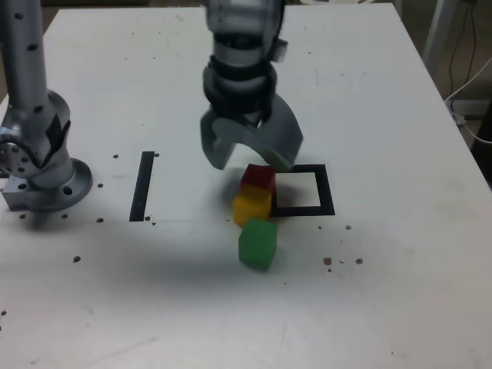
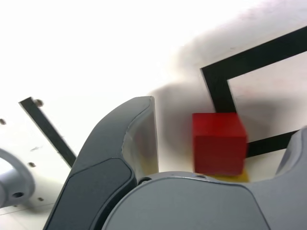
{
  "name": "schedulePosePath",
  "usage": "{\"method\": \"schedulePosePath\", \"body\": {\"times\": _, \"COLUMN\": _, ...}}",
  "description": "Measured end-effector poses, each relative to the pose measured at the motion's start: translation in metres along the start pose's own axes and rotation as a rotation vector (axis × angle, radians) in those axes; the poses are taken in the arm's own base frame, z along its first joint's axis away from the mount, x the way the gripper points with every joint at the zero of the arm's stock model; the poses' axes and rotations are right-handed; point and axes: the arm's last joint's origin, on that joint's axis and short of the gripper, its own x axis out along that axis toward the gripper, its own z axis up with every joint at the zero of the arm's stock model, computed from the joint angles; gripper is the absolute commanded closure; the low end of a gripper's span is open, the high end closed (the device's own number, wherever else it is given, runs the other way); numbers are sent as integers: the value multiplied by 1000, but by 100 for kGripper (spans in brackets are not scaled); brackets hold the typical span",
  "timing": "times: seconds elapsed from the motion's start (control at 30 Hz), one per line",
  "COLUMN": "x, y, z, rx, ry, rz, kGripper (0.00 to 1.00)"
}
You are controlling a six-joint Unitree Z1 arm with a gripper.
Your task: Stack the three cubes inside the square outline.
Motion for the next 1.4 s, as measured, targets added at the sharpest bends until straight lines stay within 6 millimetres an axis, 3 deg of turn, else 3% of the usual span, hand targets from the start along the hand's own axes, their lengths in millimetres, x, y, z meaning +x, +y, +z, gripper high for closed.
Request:
{"method": "schedulePosePath", "body": {"times": 0.27, "x": 10, "y": 0, "z": 19, "rx": 10, "ry": 20, "rz": -24, "kGripper": 20}}
{"method": "schedulePosePath", "body": {"times": 0.5, "x": 17, "y": 0, "z": 26, "rx": -1, "ry": 39, "rz": -36, "kGripper": 63}}
{"method": "schedulePosePath", "body": {"times": 0.57, "x": 16, "y": 1, "z": 27, "rx": -4, "ry": 38, "rz": -32, "kGripper": 68}}
{"method": "schedulePosePath", "body": {"times": 1.4, "x": 11, "y": 3, "z": 33, "rx": -13, "ry": 28, "rz": -35, "kGripper": 68}}
